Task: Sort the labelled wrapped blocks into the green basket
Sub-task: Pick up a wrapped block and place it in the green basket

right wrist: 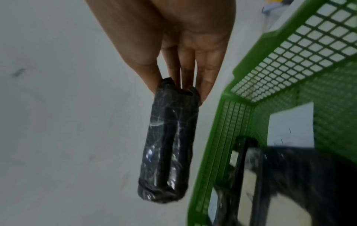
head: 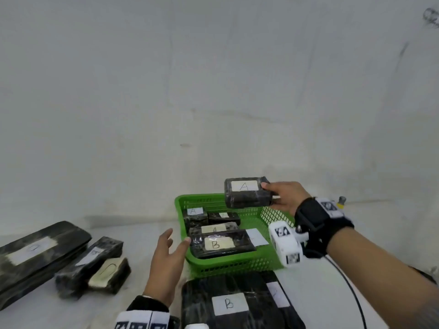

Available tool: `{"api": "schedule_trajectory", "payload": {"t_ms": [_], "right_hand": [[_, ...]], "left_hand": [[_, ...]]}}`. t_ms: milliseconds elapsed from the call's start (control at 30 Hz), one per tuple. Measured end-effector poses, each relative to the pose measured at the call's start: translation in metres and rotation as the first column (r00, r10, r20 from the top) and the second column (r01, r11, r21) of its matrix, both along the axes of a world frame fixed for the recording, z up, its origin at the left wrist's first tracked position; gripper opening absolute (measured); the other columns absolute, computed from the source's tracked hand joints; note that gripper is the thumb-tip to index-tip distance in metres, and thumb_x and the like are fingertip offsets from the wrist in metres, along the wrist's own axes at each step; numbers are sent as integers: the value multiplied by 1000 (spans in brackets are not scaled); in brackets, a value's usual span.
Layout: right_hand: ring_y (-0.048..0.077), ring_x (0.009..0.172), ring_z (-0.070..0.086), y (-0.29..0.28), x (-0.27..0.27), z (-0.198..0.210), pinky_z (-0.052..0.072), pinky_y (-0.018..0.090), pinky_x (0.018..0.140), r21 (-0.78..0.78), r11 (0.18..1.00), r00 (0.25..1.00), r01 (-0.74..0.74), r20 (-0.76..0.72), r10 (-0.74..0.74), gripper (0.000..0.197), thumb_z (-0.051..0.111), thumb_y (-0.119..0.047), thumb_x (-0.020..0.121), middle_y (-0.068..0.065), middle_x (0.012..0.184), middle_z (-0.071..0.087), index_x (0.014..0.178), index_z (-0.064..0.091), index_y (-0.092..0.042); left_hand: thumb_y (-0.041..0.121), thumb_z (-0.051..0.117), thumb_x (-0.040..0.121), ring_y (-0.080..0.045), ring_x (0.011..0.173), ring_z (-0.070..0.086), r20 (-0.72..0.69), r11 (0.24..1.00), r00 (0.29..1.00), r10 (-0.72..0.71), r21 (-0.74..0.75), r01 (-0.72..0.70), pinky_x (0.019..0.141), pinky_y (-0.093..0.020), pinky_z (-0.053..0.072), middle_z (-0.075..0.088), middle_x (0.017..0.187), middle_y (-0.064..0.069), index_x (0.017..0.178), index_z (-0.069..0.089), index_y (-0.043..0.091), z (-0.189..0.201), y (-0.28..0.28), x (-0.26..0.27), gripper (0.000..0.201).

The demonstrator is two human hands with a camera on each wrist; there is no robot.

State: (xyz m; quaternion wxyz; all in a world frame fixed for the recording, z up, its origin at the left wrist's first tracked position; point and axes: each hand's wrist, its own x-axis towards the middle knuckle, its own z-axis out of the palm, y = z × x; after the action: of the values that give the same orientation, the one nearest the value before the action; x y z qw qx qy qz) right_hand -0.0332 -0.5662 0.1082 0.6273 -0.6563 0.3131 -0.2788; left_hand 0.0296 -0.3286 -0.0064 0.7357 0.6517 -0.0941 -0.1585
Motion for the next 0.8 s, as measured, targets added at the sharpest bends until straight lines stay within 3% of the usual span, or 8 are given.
{"api": "schedule_trajectory", "payload": {"t_ms": [67, 133, 200, 300, 467, 800], "right_hand": [[30, 73, 63, -30, 18, 0, 54, 29, 38, -34, 999, 994, 43, -95, -46, 17, 73, -6, 85, 20, 99, 63, 83, 59, 3], [34, 79, 66, -58, 35, -3, 60, 40, 53, -105, 991, 977, 89, -183, -107, 24, 77, -10, 82, 19, 97, 66, 74, 56, -1], [35, 79, 69, -82, 48, -8, 60, 49, 69, -217, 970, 943, 105, -288, -166, 27, 82, -16, 78, 18, 91, 70, 74, 60, -1], [36, 85, 71, -115, 68, -23, 57, 51, 84, -342, 937, 877, 67, -428, -219, 31, 85, -23, 74, 19, 90, 73, 76, 65, 1], [37, 91, 70, -124, 83, -42, 56, 50, 88, -441, 895, 786, -65, -575, -227, 42, 86, -27, 72, 20, 99, 72, 94, 68, 5], [40, 86, 71, -100, 48, -30, 58, 50, 82, -479, 827, 633, -295, -746, -206, 33, 77, -19, 83, 24, 95, 71, 101, 69, 7]], "left_hand": [[21, 53, 100, -34, 133, 42, -9, 999, 999, -35, -3, 35, 99, -50, 40, 37, 151, -10, 147, 37, 28, -7, -7, 9, 50], [15, 50, 101, -33, 120, 54, -27, 995, 996, -89, -35, 88, 95, -53, 47, 48, 144, -9, 144, 40, 34, -14, -13, 17, 48], [9, 47, 102, -29, 104, 63, -35, 989, 992, -124, -82, 121, 82, -48, 54, 59, 130, -8, 138, 45, 36, -16, -14, 21, 46], [7, 48, 101, -28, 100, 65, -46, 985, 989, -140, -111, 134, 80, -47, 55, 65, 120, -7, 129, 51, 39, -18, -14, 24, 42], [9, 52, 99, -31, 103, 65, -49, 983, 987, -153, -109, 147, 92, -58, 51, 68, 115, -8, 129, 55, 36, -20, -12, 27, 40], [7, 52, 98, -30, 93, 67, -53, 984, 987, -150, -109, 143, 89, -58, 52, 68, 114, -11, 128, 58, 30, -25, -12, 29, 38]]}}
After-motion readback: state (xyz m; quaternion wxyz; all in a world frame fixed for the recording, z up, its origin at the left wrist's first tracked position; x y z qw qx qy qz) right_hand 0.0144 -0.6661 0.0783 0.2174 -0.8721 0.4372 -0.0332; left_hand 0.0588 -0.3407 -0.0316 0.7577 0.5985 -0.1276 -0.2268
